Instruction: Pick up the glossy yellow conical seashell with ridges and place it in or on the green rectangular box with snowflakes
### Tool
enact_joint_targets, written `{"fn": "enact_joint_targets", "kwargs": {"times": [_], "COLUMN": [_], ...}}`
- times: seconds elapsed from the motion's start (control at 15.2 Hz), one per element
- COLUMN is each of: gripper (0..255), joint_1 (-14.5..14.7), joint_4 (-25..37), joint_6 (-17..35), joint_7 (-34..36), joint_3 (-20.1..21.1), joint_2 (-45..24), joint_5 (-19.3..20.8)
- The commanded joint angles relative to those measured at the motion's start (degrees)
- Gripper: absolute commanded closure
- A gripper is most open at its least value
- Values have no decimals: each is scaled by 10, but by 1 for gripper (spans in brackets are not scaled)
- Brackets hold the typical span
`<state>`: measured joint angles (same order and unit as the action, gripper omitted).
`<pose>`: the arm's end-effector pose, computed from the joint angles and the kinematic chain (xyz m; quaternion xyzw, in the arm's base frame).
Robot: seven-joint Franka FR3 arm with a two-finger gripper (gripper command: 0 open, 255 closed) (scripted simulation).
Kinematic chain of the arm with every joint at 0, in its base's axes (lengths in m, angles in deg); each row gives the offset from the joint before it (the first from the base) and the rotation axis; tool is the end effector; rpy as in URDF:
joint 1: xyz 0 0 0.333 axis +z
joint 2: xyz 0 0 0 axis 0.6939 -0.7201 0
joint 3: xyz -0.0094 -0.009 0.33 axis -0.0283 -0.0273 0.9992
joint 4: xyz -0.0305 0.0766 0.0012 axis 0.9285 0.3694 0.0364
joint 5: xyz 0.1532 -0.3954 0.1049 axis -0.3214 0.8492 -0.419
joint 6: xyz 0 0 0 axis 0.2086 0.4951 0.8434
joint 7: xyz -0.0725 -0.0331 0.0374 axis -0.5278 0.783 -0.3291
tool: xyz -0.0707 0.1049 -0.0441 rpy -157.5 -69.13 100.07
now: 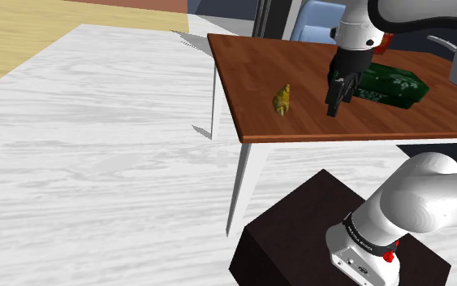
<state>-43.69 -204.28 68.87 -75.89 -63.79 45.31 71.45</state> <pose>0.3073 0.0123 0.5349 0.9917 0.0584 -0.0886 0.0723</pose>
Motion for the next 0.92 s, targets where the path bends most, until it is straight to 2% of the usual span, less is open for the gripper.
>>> {"fn": "enact_joint_targets", "kwargs": {"times": [0.0, 0.46, 0.86], "gripper": [0, 0, 0], "joint_1": [0, 0, -3], "joint_4": [0, 139, 286], "joint_6": [0, 0, -29], "joint_7": [0, 82, 158], "joint_3": [0, 77, 138], "joint_2": [0, -160, -306], "joint_5": [0, -9, 14]}}
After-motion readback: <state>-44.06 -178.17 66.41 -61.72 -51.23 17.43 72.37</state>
